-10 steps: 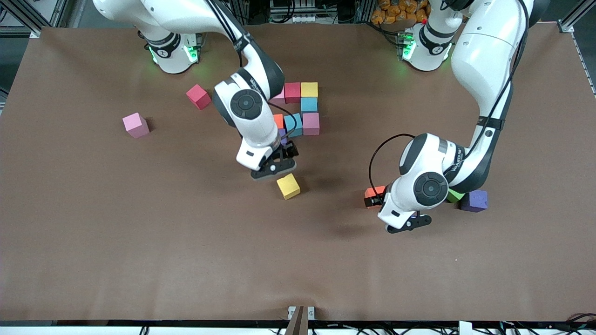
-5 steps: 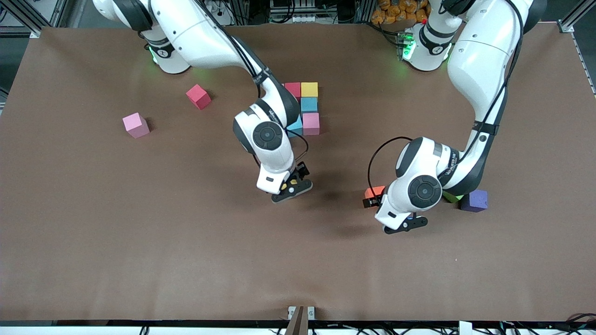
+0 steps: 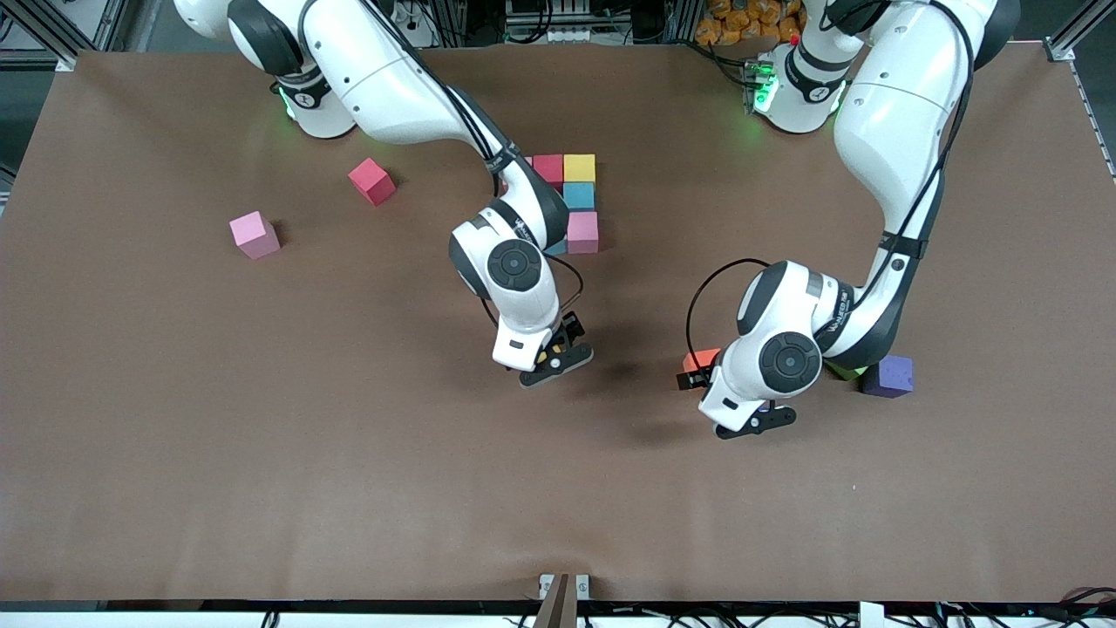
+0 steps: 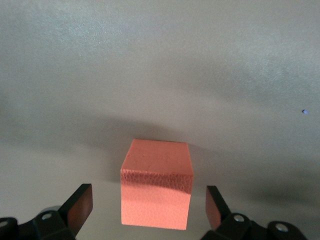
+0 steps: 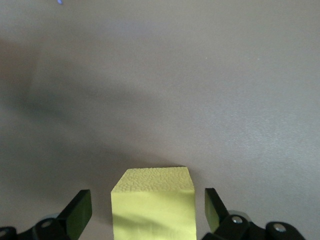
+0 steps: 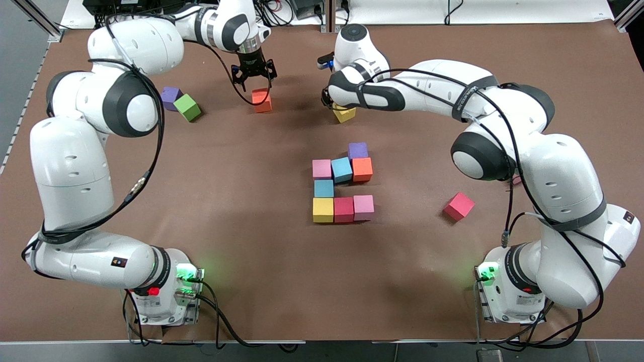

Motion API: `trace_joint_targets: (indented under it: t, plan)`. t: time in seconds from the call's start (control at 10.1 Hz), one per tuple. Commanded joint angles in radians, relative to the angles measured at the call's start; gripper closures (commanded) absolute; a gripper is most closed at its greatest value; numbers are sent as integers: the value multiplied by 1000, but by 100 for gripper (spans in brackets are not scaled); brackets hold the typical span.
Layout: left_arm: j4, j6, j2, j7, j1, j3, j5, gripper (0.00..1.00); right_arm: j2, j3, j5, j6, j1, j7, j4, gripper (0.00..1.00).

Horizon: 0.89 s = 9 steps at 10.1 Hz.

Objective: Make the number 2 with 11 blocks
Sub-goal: 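Grasp the red cube with the left gripper while the right gripper grasps yellow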

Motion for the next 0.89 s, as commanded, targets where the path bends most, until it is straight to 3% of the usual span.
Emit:
trace_joint_targets:
  t: [0.0, 0.1, 0.2, 0.3, 0.59, 0.79]
  plan:
    - [-13, 13, 9, -11, -4, -4, 24, 0, 25, -10, -14, -1, 10, -7, 23, 0]
    - [-19, 13, 5, -11, -4, -6, 24, 0, 24, -15, -15, -2, 11, -13, 11, 0]
    - [-23, 16, 8, -11, -7, -6, 24, 0, 24, -15, -12, -1, 11, -36, 6, 33]
    - [-42, 39, 10, -11, -10, -6, 24, 0, 22, -15, -9, -2, 11, -32, 6, 99]
    - [-77, 80, 10, -11, -10, -6, 26, 0, -8, -15, -8, -17, 10, -26, -1, 100]
    - [-80, 83, 12, -11, -10, -6, 26, 0, -85, -42, 0, -68, 10, -4, -43, 100]
